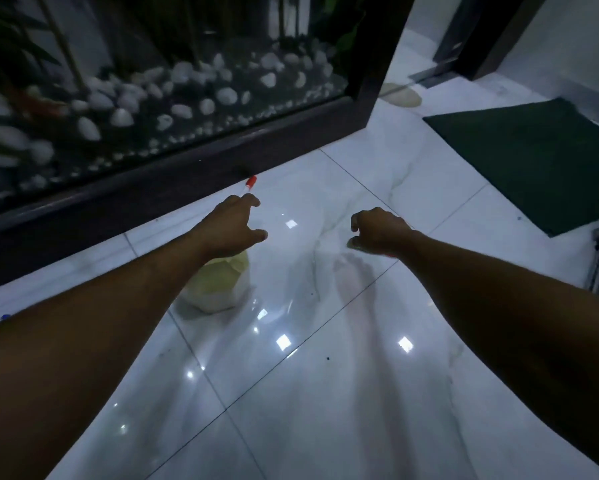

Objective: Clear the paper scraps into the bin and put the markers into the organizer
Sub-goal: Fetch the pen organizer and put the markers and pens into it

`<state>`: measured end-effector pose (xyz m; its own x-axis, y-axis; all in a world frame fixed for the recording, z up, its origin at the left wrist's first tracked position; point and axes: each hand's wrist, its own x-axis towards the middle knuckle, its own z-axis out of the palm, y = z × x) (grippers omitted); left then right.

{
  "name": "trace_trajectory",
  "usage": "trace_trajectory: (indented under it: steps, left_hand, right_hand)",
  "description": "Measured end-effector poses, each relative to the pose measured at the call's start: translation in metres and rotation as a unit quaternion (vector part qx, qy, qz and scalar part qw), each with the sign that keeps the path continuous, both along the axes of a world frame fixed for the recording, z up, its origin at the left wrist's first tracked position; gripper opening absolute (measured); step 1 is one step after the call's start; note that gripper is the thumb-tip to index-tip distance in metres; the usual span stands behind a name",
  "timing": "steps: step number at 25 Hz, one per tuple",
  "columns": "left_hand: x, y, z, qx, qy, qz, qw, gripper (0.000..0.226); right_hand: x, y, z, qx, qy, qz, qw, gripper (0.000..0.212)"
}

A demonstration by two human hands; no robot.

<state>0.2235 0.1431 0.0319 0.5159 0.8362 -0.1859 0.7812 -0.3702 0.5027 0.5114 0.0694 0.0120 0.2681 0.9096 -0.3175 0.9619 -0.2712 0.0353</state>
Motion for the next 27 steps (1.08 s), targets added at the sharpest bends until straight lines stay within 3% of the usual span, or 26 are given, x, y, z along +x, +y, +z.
trace_trajectory:
  steps: [3, 7, 15, 18, 21, 27]
  left_hand:
    - [0.012, 0.009, -0.017, 0.018, 0.061, -0.016, 0.998, 0.076]
    - [-0.003, 0.025, -0.035, 0.076, 0.161, -0.002, 0.984, 0.082]
    - [-0.013, 0.02, -0.053, 0.031, 0.187, -0.002, 0.982, 0.071]
    - [-0.014, 0.018, -0.048, 0.023, 0.172, 0.004, 0.985, 0.069]
    - [-0.023, 0.016, -0.041, 0.007, 0.147, 0.026, 0.989, 0.068]
    - [-0.077, 0.02, -0.019, -0.036, 0.067, 0.118, 0.99, 0.062]
  right_hand:
    - [0.021, -0.001, -0.024, -0.027, -0.007, -0.033, 0.999, 0.051]
    - [0.033, -0.013, -0.06, -0.051, -0.012, -0.038, 0.998, 0.041]
    - [0.024, -0.015, -0.072, -0.009, -0.056, 0.008, 0.998, 0.024]
    - [0.008, -0.005, -0.064, 0.03, 0.057, -0.051, 0.997, 0.033]
    - [-0.018, 0.019, -0.044, 0.081, 0.18, -0.07, 0.978, 0.017]
    - [-0.098, 0.056, 0.01, 0.168, 0.42, -0.097, 0.887, 0.013]
